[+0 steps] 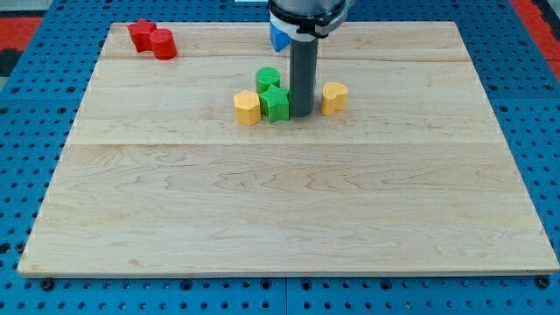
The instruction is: Slide the blue cube to the right of the blue triangle
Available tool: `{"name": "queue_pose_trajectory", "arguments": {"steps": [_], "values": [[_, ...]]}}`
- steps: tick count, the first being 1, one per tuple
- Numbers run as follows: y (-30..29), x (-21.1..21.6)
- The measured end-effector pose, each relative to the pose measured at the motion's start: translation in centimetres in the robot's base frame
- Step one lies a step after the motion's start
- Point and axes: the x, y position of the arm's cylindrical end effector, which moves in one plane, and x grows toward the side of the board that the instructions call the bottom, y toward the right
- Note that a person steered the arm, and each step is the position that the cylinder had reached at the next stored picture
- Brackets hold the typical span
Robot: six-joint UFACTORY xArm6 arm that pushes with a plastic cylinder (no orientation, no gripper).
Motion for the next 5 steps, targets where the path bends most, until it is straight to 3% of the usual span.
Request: {"name": "queue_pose_trajectory", "arguments": {"steps": [4, 5], "values": [[6.0, -4.9], [4.8, -5.9]]}}
